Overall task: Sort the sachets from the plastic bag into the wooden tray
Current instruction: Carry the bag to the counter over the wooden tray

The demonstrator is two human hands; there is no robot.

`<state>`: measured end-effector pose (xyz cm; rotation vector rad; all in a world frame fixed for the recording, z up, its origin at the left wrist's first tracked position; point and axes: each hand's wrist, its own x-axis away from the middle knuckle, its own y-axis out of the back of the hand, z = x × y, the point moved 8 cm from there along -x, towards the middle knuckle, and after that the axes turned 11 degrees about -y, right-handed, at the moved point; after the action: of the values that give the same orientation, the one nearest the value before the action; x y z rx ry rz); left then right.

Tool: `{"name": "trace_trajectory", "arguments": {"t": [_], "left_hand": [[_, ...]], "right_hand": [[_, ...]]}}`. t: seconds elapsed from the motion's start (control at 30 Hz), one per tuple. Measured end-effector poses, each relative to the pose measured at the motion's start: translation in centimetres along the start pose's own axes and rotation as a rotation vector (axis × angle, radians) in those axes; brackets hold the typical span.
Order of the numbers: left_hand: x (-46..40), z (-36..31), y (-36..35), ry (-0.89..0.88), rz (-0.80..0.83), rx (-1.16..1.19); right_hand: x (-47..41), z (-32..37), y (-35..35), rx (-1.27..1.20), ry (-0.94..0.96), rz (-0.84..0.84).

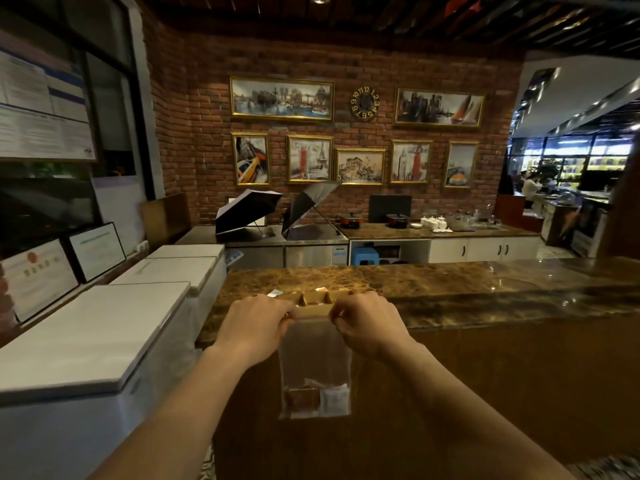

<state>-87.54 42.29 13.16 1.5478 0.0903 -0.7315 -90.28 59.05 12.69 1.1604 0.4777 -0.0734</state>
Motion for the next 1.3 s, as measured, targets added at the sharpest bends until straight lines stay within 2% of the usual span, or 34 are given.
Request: {"name": "trace_trajectory", "arguments": {"t": [0.2, 0.4, 0.47, 0.57, 0.63, 0.77, 0.9, 1.07, 1.3], "left_hand": [[-6.3, 1.0, -4.8, 0.048, 0.047, 0.117], [-14.3, 1.7, -7.8, 0.098, 0.036, 0.045], [-16.8, 2.3, -9.0, 0.116, 0.07, 0.034], [-19.8, 3.4, -11.4, 0.173, 0.148, 0.142], [-21.7, 4.2, -12.3, 0.186, 0.119, 0.115], [-25.0, 5.1, -13.5, 0.091, 0.039, 0.042], [-27.9, 7.9, -17.9, 0.101, 0.117, 0.106], [-31.2, 11.8, -21.6, 0.037, 0.027, 0.195], [-36.5, 20.0, -27.2, 0.121, -0.007, 0.204]], "right_hand": [[-6.0, -4.7, -2.0, 0.011, 0.007, 0.011], [-14.0, -9.9, -2.9, -0.064, 0.021, 0.057], [-16.5, -11.4, -3.2, -0.087, 0.013, 0.07], [-19.8, -13.5, -3.8, -0.103, -0.01, 0.069], [-21.8, -14.5, -4.1, -0.107, -0.011, 0.05], [-25.4, -15.5, -5.6, -0.118, 0.023, 0.066], [-29.0, -16.8, -8.6, -0.105, 0.021, 0.085], [-33.9, -17.1, -12.1, -0.078, 0.034, 0.097], [-42.5, -16.5, -17.2, -0.01, 0.007, 0.142]]}}
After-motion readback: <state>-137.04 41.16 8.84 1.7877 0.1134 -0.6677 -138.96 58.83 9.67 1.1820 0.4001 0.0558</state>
